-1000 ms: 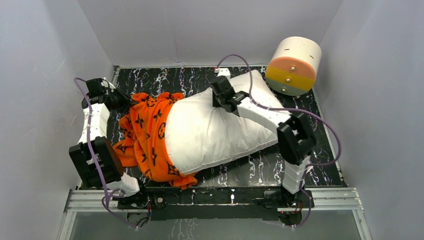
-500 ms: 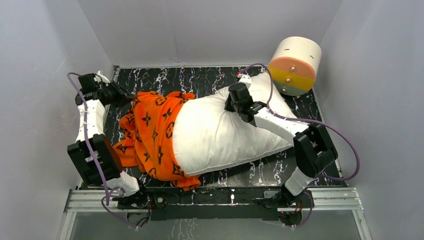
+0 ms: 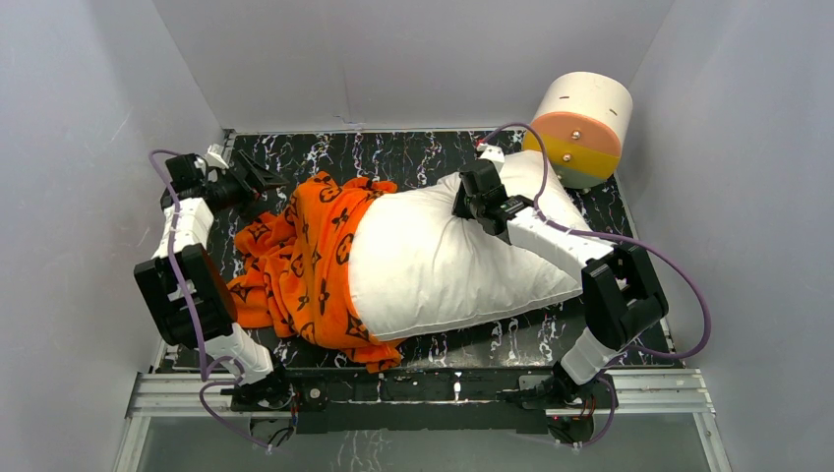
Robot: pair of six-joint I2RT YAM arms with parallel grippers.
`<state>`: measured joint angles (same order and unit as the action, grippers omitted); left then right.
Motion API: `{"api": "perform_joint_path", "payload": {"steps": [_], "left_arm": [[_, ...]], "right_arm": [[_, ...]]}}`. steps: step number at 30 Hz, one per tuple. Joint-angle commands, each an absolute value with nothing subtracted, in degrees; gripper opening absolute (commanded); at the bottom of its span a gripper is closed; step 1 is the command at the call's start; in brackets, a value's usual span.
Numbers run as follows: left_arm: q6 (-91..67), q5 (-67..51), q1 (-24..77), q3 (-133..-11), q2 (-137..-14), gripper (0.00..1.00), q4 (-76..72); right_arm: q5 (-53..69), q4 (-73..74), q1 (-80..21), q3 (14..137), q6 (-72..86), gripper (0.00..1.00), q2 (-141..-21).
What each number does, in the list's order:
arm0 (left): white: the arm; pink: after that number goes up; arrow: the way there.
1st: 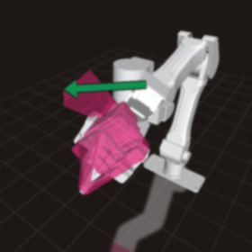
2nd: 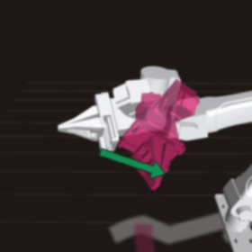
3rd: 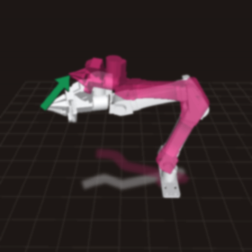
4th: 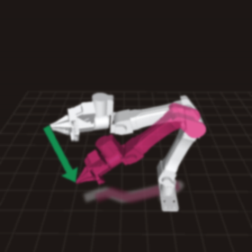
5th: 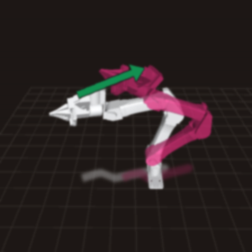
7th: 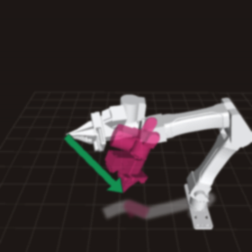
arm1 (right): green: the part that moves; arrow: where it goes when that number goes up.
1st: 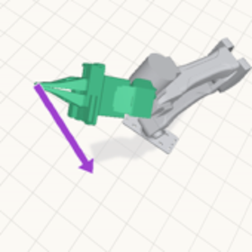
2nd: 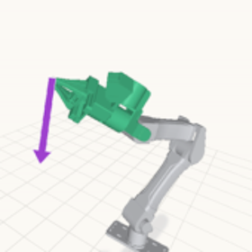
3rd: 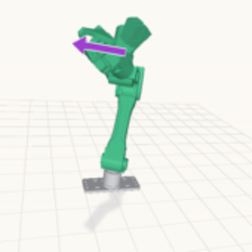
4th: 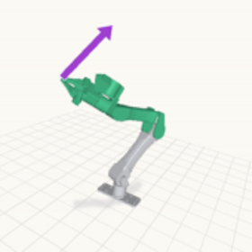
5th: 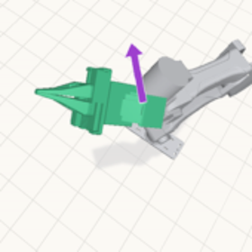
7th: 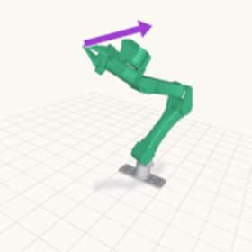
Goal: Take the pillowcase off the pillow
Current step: Remove the pillow from the pillowcase.
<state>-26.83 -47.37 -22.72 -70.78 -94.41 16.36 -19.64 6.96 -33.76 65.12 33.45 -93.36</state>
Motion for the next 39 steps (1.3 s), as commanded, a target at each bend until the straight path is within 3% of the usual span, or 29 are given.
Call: {"api": "perform_joint_path", "payload": {"steps": [1, 4, 6, 10, 11, 12, 13, 19, 24, 39], "left_arm": [[-34.49, -48.30, -21.60, -68.70, -95.14, 0.97, 6.39], [-36.04, -46.55, -19.34, -68.95, -98.01, 0.98, 4.73], [-37.02, -48.10, -18.08, -68.35, -100.04, 0.91, 3.40], [-42.49, -51.21, -17.91, -61.84, -98.00, 0.46, -6.20], [-42.94, -49.96, -17.99, -60.46, -96.90, 0.23, -6.45], [-42.37, -48.41, -18.14, -60.16, -96.02, 0.07, -5.27], [-41.11, -46.37, -18.32, -60.23, -94.97, 0.00, -3.06], [-32.58, -26.46, -19.78, -64.31, -87.60, 0.00, 12.06], [-23.02, -5.43, -21.78, -72.82, -84.75, 0.00, 24.17], [-23.07, 2.71, -37.09, -82.38, -85.48, 0.00, 34.10]], "right_arm": [[-20.13, 25.54, -32.22, 61.26, 29.71, 0.02, -97.01], [-19.71, 25.58, -32.18, 61.25, 29.62, 0.03, -97.12], [-19.51, 25.57, -32.17, 61.17, 29.56, 0.04, -97.20], [-19.21, 25.60, -32.25, 60.86, 29.53, 0.04, -97.38], [-18.94, 25.29, -32.18, 60.64, 29.54, 0.04, -97.43], [-18.70, 25.09, -32.25, 60.52, 29.60, 0.04, -97.51], [-18.75, 25.16, -32.18, 60.42, 29.77, 0.04, -97.64], [-19.07, 25.70, -30.81, 59.51, 32.23, 0.03, -98.43], [-26.64, 27.94, -30.74, 58.74, 32.53, 0.02, -97.88], [-26.37, 26.64, -27.94, 55.31, 34.36, 0.01, -95.61]]}}
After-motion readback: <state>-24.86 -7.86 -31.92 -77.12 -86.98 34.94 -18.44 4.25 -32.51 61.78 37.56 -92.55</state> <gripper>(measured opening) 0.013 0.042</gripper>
